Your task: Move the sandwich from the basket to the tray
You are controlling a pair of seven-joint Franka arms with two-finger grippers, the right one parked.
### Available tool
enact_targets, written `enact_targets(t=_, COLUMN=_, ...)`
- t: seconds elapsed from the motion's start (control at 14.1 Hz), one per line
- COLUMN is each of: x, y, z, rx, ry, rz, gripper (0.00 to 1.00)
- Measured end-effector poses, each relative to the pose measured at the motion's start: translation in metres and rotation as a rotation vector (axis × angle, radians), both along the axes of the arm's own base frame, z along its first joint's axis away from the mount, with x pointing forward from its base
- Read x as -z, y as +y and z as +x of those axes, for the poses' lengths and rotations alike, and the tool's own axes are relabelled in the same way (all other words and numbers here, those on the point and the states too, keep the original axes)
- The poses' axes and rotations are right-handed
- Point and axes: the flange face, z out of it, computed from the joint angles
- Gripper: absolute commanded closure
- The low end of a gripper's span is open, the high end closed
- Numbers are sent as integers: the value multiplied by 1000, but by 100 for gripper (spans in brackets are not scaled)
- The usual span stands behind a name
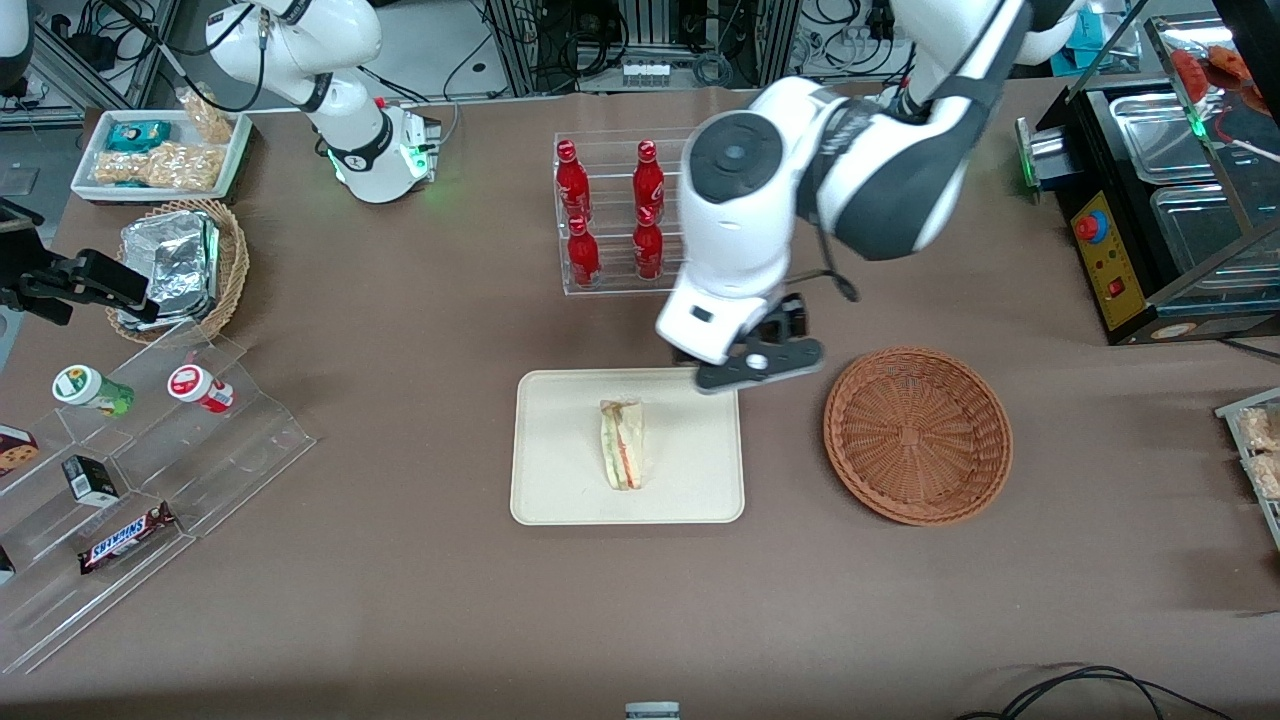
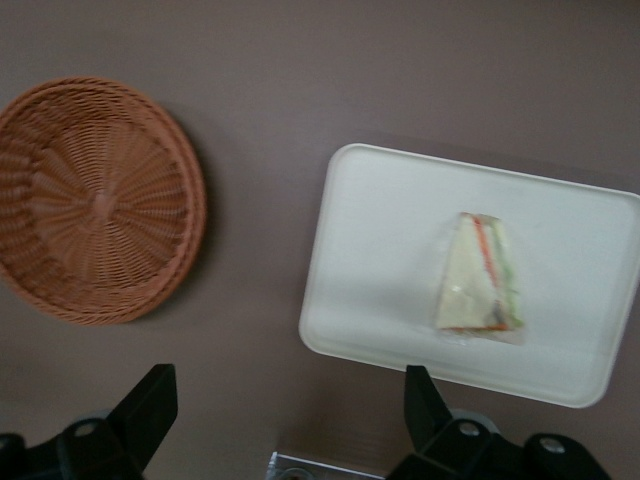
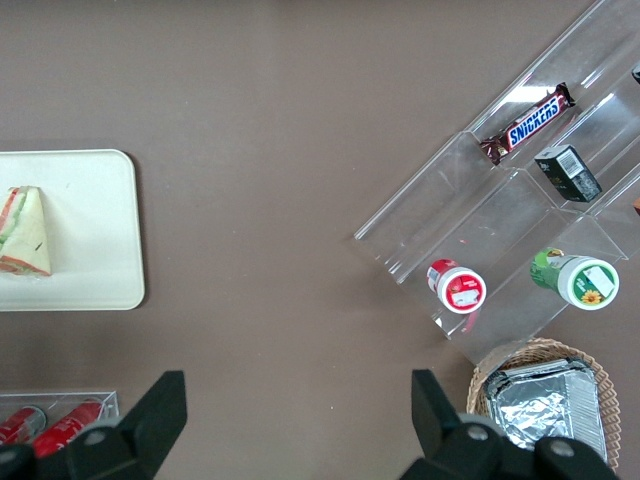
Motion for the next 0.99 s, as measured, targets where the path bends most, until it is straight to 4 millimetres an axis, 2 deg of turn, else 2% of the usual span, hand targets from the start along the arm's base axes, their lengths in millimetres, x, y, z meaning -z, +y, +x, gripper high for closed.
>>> enact_targets(t=0.28, x=4, y=79, z=21, rx=-117, ry=39, rz=32, gripper=0)
enact_targets(t=0.64, x=-17, y=185, z=34, rx=-230, ry=77, rz=24, gripper=0)
enact_targets(t=0.78, x=-23, y=218, z=32, rx=-212, ry=106, rz=30, gripper=0)
enact_targets(t=0.99, x=-38, y=246, z=23, rx=-176, ry=144, rz=33, gripper=0)
